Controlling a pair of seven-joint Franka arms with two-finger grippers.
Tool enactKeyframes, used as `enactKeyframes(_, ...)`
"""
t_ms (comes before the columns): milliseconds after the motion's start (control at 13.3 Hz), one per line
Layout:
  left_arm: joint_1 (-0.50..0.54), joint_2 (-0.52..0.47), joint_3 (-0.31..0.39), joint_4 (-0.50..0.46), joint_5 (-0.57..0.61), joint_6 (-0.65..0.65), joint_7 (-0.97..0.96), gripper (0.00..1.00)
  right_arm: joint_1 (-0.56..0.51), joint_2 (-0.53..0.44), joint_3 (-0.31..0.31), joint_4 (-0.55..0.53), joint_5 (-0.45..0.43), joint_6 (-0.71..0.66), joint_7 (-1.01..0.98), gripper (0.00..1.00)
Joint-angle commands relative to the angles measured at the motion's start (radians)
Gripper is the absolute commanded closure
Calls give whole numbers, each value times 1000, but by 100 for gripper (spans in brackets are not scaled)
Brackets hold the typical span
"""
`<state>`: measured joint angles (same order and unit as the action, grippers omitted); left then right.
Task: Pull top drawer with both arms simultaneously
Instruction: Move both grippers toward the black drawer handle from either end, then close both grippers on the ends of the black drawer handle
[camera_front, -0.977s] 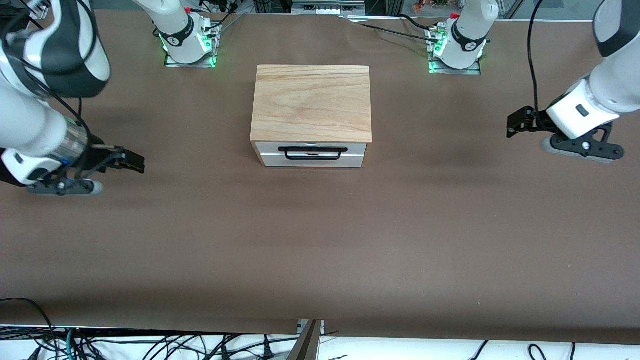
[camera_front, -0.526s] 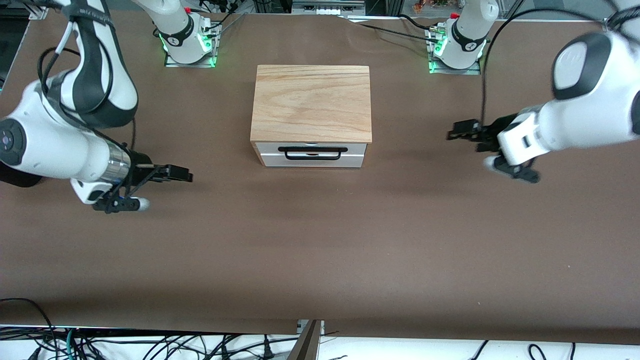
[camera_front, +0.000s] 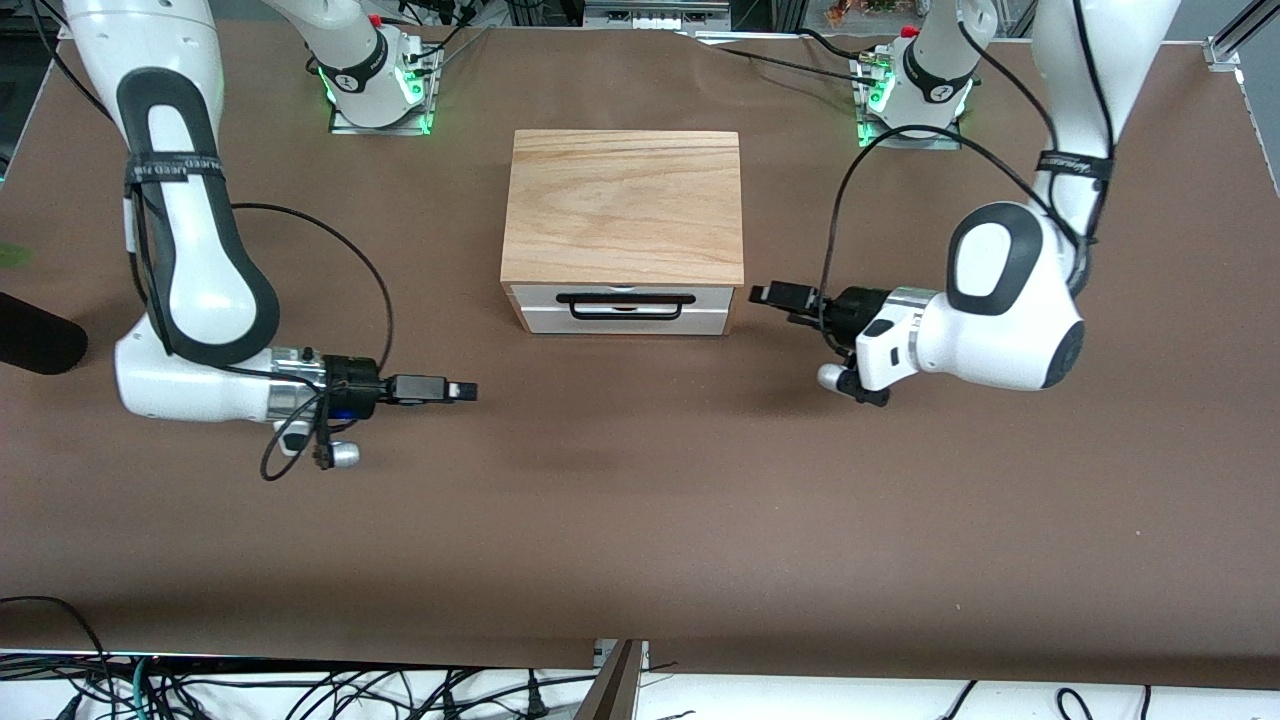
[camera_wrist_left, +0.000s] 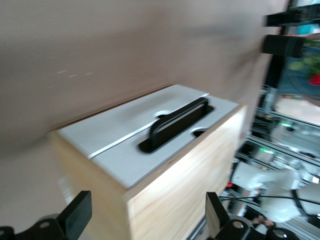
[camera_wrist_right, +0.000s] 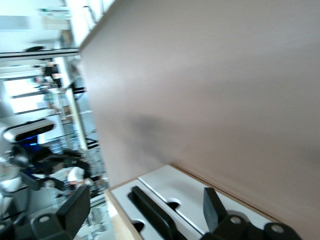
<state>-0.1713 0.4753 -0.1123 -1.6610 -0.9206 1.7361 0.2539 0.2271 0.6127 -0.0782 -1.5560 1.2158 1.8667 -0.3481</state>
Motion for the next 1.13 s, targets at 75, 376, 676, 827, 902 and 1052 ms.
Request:
enactKeyframes(75, -17, 118, 3, 32, -261, 22, 233, 0, 57, 96, 2, 8, 218, -9, -291, 0)
enactKeyframes(376, -68, 215, -7, 7, -492, 23, 479, 0, 107, 137, 3, -48, 352, -52, -455, 0)
enactKeyframes(676, -77, 253, -13, -54, -615, 11, 654, 5, 109, 148, 3, -140, 383, -210, -552, 0)
enactKeyframes(827, -76, 270, -14, -79, -639, -13, 697, 5, 103, 148, 3, -191, 383, -289, -613, 0)
enactKeyframes(902, -77, 276, -14, -83, -656, -24, 703, 7, 101, 148, 3, -212, 383, -316, -633, 0)
enactKeyframes(1052, -74, 278, -39, -98, -678, -33, 703, 14, 98, 150, 3, -242, 383, -365, -666, 0)
